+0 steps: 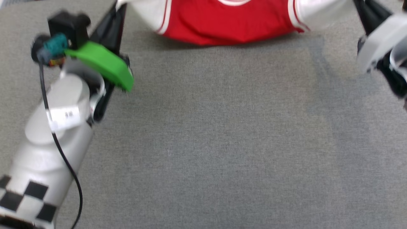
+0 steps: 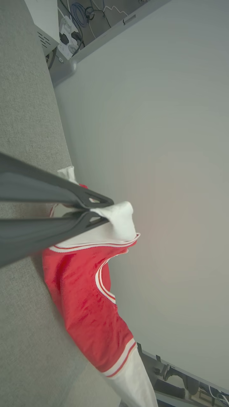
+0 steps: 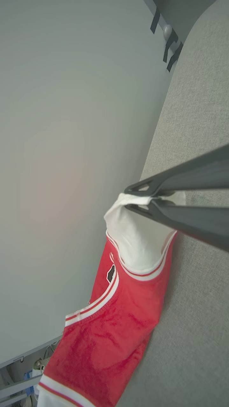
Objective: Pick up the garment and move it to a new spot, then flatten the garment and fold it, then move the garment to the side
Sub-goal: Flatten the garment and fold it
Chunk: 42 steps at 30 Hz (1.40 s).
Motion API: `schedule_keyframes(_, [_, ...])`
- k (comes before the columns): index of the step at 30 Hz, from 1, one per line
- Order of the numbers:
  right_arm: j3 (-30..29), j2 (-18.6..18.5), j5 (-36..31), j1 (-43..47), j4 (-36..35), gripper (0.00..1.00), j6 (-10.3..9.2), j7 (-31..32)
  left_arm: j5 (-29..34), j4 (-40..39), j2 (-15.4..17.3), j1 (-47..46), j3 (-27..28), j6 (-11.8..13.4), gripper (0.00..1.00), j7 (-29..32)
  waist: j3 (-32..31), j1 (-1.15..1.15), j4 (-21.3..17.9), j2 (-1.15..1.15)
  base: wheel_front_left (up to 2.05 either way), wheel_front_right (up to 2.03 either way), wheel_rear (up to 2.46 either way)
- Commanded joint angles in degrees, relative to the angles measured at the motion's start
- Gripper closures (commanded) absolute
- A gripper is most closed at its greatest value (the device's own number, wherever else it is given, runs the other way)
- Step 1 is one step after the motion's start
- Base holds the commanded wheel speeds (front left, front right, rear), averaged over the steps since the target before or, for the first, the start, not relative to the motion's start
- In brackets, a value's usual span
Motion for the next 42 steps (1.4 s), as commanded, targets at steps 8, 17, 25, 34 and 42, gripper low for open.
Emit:
schedule_keyframes(8, [1.3, -3.8, 4.5, 16.6, -6.7, 1.0, -0.03, -0.3, 0.9, -5.6, 0.8, 19.8, 3.8, 1.5, 1.0, -0.3, -9.7, 0.01, 0.2, 0.0, 0.0, 0.0, 0.0])
schedule_keyframes(17, [-2.5, -5.0, 6.1, 35.2, -9.3, 1.0, -0.03, -1.8, -1.2, -5.8, 1.5, 35.4, 7.1, 2.2, 1.0, -0.3, -16.1, 0.01, -0.6, 0.0, 0.0, 0.0, 0.0])
schedule_keyframes(25, [-8.8, -5.0, 5.5, 50.1, -12.1, 1.0, -0.03, -1.6, -2.6, -7.8, 2.7, 45.0, 7.9, 4.6, 1.0, -0.3, -19.0, 0.01, -0.4, 0.0, 0.0, 0.0, 0.0])
schedule_keyframes(34, [-16.5, -2.6, 2.9, 63.6, -13.5, 1.0, -0.03, 0.0, -3.4, -9.7, 3.5, 53.6, 8.1, 7.2, 1.0, -0.3, -20.6, 0.01, 0.5, 0.0, 0.0, 0.0, 0.0])
schedule_keyframes(42, [-23.6, -1.3, 1.2, 70.9, -16.9, 1.0, -0.03, 3.0, -3.7, -10.5, 3.3, 56.7, 7.4, 7.8, 1.0, -0.3, -21.3, 0.01, 1.3, 0.0, 0.0, 0.0, 0.0])
